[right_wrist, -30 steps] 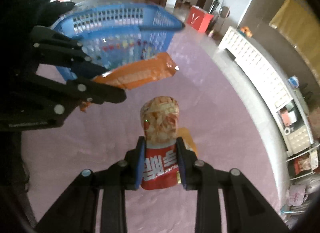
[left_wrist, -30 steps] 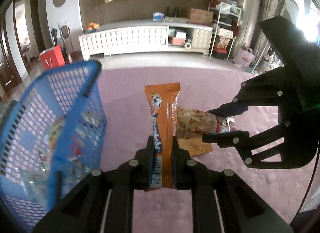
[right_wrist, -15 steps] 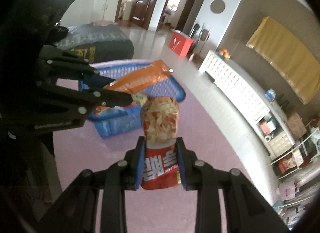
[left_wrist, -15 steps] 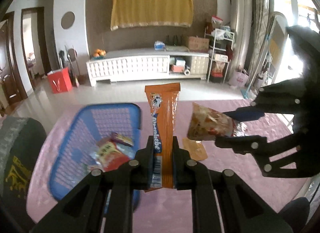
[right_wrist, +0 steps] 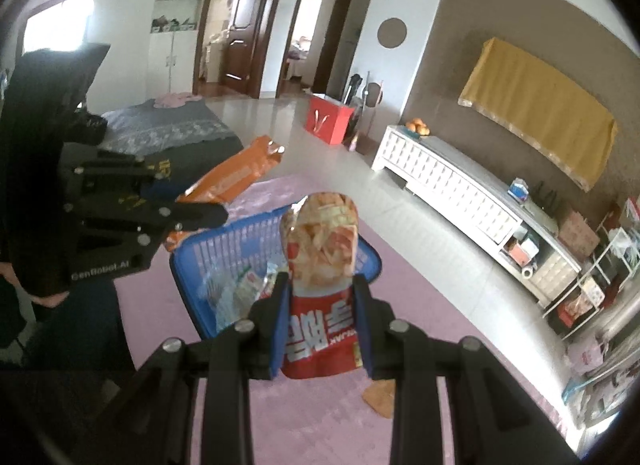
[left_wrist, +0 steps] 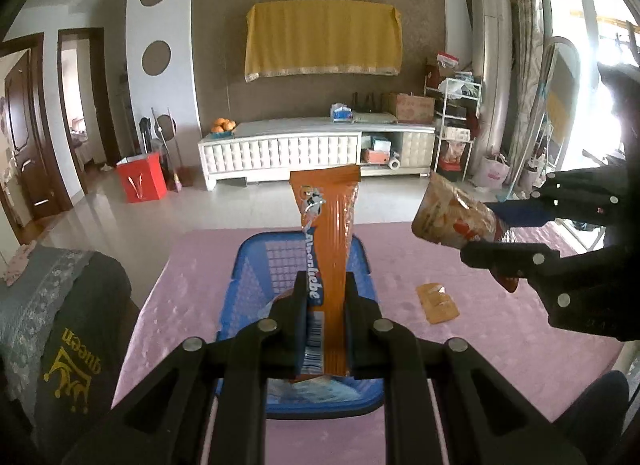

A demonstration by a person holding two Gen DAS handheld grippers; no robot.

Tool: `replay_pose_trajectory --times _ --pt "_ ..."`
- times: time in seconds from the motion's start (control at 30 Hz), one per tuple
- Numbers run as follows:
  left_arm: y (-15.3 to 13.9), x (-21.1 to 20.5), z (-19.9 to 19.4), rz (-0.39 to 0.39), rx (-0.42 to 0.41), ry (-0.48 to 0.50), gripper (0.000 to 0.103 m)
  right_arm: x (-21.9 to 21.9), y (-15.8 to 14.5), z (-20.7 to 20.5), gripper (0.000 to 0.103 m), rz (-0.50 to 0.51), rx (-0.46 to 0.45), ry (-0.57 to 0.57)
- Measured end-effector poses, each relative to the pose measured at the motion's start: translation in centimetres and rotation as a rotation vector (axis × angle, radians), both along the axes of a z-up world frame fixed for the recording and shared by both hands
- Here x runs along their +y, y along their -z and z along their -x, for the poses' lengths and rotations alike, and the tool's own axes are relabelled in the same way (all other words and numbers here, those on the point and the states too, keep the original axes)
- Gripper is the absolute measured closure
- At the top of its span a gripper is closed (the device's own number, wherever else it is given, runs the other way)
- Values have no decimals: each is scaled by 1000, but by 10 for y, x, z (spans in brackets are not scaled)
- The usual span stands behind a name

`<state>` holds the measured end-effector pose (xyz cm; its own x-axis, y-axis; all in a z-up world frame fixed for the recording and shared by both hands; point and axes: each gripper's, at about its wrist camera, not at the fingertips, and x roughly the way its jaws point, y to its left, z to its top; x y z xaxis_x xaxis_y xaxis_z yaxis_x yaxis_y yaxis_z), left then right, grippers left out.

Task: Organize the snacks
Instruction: 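Lift and carry the snack bar and snack bag over the basket with both grippers, then open the left gripper to drop the snack bar into the basket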

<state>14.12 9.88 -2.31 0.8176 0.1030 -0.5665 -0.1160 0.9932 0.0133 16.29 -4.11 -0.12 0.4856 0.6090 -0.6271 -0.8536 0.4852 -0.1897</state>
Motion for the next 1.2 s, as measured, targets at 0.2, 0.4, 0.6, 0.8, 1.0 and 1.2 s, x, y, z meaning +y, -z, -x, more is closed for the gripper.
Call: replay_pose_trajectory --times 0.2,0.4,0.6,0.8,1.0,1.2 --pt "11 29 -8 23 49 6 90 26 13 -1 69 -7 64 31" --pt "37 50 -22 68 122 34 90 41 32 -16 69 -1 185 79" --pt "75 66 -44 138 203 70 90 52 50 -26 69 35 234 119" --pt "86 71 -68 99 217 83 88 53 52 -38 69 21 291 159" --pt "82 88 -75 103 200 61 29 57 44 -34 69 19 274 174" --pt "68 101 -50 96 169 38 29 66 37 -23 69 15 260 164"
